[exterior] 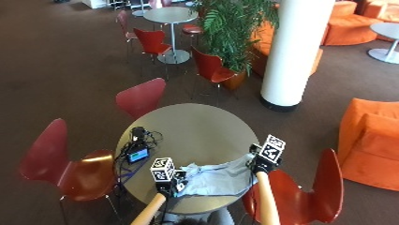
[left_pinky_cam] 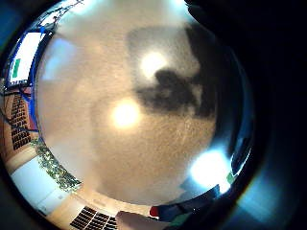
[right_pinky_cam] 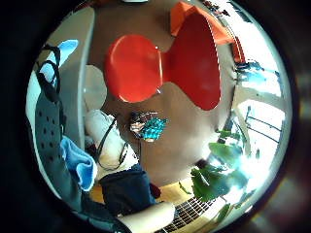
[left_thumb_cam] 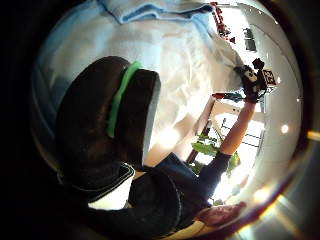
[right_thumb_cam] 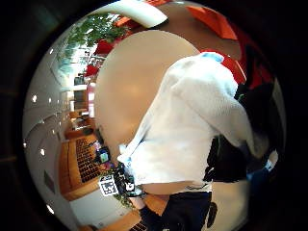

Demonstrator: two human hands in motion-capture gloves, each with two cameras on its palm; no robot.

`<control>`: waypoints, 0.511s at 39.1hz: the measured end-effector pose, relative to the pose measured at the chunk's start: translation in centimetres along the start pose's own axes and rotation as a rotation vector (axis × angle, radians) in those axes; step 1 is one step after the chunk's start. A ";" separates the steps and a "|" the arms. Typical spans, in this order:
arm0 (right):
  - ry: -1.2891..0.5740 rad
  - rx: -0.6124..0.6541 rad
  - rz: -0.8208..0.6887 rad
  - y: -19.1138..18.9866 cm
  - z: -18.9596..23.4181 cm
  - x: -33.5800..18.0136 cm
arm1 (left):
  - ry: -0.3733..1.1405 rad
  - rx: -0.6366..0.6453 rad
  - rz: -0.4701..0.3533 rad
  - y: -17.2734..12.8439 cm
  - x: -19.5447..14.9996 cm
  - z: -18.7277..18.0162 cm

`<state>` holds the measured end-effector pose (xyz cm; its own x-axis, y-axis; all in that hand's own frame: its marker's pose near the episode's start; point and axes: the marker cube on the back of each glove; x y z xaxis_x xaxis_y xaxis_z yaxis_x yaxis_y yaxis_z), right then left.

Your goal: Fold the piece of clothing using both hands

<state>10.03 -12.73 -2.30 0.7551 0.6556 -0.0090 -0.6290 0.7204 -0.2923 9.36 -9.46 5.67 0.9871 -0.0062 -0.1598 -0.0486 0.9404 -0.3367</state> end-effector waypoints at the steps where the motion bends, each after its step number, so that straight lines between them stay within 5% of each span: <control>1: -0.020 0.049 -0.027 -0.2 -0.4 -1.0 | 0.013 0.010 0.005 0.2 -0.2 -0.2; 7: -0.089 0.048 -0.188 1.9 -0.9 -8.8 | 0.028 0.128 0.016 1.2 -1.9 -1.6; 16: 0.113 -0.016 -0.384 5.4 6.8 -22.5 | 0.088 0.188 0.040 2.6 -5.1 -1.9; 20: 0.226 -0.024 -0.458 11.3 9.6 -27.3 | 0.080 0.211 0.010 1.6 -8.3 -0.6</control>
<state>-19.50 -20.33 3.77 0.9752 0.2063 -0.0808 -0.2215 0.9152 -0.3368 1.00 -8.11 5.91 0.9712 -0.0158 -0.2379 -0.0169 0.9907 -0.1347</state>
